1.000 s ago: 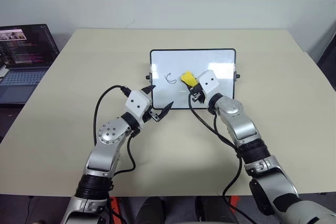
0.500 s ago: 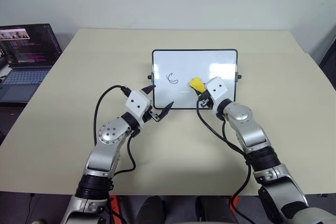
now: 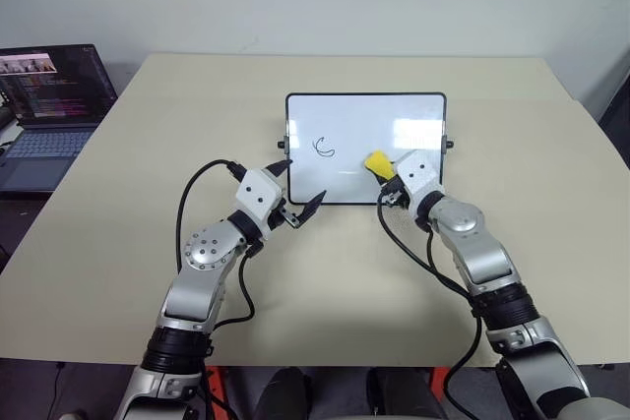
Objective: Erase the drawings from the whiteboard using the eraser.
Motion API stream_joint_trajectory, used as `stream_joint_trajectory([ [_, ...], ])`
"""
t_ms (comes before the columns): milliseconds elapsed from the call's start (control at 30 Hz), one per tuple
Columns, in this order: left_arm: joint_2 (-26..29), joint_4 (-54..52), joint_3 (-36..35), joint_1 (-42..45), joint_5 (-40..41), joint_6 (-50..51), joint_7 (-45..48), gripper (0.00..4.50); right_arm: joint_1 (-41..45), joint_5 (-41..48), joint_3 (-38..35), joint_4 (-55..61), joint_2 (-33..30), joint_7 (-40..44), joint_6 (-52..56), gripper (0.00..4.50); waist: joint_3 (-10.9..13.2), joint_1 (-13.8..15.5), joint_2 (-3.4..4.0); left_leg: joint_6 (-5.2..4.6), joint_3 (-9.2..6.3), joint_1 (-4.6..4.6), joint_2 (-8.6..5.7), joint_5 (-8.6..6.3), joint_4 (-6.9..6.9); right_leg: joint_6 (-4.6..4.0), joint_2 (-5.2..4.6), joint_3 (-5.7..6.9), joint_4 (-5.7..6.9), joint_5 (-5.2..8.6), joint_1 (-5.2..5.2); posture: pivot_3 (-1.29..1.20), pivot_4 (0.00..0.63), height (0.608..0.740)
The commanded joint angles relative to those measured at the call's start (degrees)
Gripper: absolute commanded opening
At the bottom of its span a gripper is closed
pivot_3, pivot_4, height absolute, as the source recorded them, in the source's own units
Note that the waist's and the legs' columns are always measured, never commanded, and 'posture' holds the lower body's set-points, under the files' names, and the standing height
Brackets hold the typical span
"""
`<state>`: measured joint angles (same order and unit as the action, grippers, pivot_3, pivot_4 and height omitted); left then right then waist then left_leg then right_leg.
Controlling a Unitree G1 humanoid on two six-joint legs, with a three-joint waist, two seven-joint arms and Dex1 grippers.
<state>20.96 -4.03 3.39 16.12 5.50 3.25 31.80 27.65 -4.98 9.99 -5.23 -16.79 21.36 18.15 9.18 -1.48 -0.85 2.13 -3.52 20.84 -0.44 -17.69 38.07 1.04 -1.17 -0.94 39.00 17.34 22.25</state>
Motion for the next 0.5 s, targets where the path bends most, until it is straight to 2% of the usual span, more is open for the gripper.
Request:
stream_joint_trajectory([
  [33, -0.31, -1.74, -0.13, 0.66, 0.18, -0.97, -0.39, 4.50, -2.32, 0.11, -2.11, 1.61, -2.01, 0.39, 2.15, 1.39, 0.00, -0.01, -0.01, 0.00, 0.01, 0.00, 0.00, 0.00, 0.00, 0.00, 0.00, -0.01, 0.00, 0.00, 0.00, 0.00, 0.150, 0.740],
  [200, -0.21, -1.87, -0.37, 0.56, 0.21, -0.93, -0.34, 4.50, -3.94, 1.53, -4.29, 5.13, -2.36, -0.23, 3.51, 1.39, 0.00, -0.02, -0.01, 0.00, -0.01, -0.03, 0.00, 0.00, 0.01, 0.00, 0.00, 0.01, 0.02, 0.00, -0.02, 0.00, 0.150, 0.740],
  [500, 0.12, -2.48, -0.58, 0.33, 0.40, -0.36, -0.22, 4.50, -3.18, 5.70, -7.93, 13.45, 2.47, -3.29, 6.00, 1.39, 0.00, -0.20, 0.00, 0.00, -0.01, 0.01, 0.01, 0.00, -0.05, 0.00, 0.01, -0.01, -0.03, 0.00, 0.03, 0.00, 0.150, 0.740],
])
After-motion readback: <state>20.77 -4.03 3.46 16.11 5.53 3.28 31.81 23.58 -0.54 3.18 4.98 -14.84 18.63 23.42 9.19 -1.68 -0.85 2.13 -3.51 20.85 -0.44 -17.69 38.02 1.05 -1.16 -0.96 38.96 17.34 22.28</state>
